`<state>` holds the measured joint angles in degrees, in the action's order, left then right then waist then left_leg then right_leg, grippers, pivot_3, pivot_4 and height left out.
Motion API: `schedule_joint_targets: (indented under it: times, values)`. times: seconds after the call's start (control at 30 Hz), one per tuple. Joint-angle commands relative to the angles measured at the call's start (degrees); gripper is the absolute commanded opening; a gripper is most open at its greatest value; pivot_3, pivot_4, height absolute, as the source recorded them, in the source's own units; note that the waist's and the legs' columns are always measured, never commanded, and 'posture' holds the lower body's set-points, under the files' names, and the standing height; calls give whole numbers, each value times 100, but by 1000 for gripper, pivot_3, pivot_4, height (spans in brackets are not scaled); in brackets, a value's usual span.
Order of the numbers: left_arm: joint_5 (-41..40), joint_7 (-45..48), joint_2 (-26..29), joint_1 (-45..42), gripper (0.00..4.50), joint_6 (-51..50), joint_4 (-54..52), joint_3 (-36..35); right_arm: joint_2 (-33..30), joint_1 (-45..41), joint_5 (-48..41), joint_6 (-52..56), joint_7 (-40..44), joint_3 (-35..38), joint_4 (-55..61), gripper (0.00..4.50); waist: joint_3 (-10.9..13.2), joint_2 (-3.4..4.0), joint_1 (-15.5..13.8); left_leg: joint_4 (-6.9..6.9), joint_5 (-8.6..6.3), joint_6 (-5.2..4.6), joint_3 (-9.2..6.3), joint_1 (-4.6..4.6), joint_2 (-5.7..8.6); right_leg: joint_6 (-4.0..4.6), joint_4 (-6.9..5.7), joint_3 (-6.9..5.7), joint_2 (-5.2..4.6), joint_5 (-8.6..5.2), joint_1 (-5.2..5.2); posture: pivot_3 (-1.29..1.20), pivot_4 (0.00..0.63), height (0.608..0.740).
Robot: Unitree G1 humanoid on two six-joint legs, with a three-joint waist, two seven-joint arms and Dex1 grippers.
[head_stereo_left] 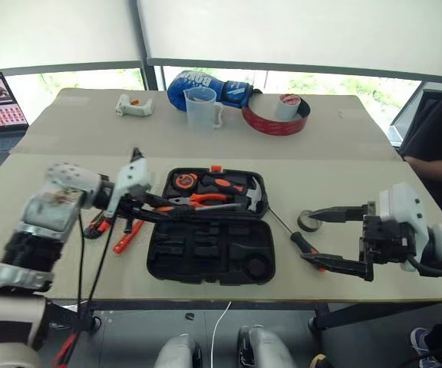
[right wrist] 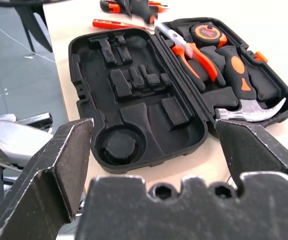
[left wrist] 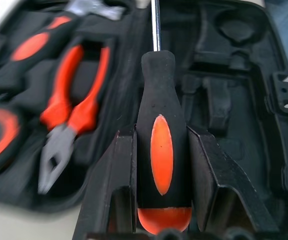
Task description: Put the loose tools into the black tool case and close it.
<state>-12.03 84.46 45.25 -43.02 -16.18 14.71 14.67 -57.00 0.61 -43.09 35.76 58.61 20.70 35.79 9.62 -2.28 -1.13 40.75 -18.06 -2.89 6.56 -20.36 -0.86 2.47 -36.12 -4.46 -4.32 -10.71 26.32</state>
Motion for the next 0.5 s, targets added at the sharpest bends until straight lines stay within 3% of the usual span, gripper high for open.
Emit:
schedule_joint_targets:
  times: [0.03, 0.5]
  values:
    - [227, 122, -83, -159, 895, 257, 176, 131, 29, 180, -136, 64, -145, 371, 330, 4500, 0, 0, 27, 3, -2, -4, 1, 1, 0, -1, 1, 4, 0, 1, 0, 0, 150, 714]
    - [717, 33, -578, -377, 895, 954, 1019, 233, 177, 240, -40, -35, -569, 336, 429, 4500, 0, 0, 20, 54, -38, -67, 2, -28, 2, -38, 14, 14, -9, 17, -1, 0, 150, 714]
